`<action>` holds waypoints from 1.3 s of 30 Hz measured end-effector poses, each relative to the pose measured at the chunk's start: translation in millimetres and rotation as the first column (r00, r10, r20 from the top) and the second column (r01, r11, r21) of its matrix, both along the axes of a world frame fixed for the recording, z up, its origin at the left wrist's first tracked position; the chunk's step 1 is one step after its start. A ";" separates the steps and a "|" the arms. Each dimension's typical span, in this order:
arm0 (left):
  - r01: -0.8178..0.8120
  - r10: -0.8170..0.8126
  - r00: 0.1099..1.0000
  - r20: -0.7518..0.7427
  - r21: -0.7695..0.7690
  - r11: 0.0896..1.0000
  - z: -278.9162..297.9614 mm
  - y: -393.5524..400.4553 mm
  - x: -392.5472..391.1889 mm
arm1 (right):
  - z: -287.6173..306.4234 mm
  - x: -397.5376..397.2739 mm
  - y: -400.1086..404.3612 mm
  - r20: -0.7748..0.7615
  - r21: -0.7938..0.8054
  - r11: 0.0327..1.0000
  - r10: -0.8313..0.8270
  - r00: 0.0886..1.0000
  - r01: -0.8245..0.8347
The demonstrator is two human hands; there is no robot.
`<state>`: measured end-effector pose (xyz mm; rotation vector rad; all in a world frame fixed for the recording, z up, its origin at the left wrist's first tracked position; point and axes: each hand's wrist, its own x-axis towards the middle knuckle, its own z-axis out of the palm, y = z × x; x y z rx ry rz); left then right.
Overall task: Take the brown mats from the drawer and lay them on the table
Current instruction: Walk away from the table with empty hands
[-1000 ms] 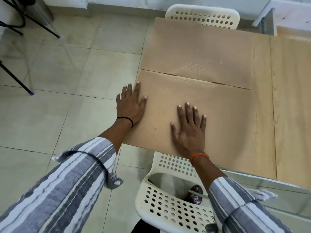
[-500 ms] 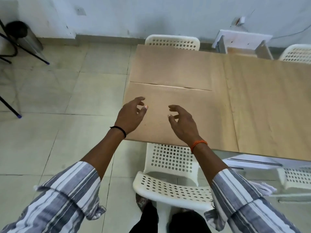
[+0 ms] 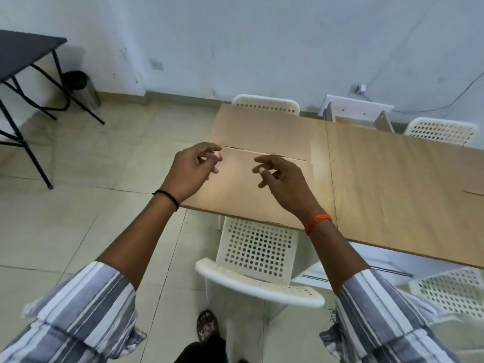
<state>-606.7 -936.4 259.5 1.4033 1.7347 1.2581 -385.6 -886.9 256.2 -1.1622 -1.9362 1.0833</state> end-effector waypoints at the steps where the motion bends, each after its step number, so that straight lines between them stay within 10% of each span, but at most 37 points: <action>1: -0.009 0.009 1.000 0.003 0.008 1.000 5.3 -6.3 -1.0 | 3.8 -2.2 -4.4 -0.006 0.003 1.000 0.017 1.000 -0.017; 22: -0.099 0.101 0.994 -0.043 0.047 0.994 52.9 12.7 -312.7 | 39.4 -327.5 37.3 -0.015 0.048 0.992 0.114 0.993 -0.114; 39: 0.149 -0.148 0.989 -0.025 0.097 0.984 68.3 247.5 -462.6 | 52.4 -457.3 231.5 -0.024 0.114 0.983 -0.139 0.990 0.140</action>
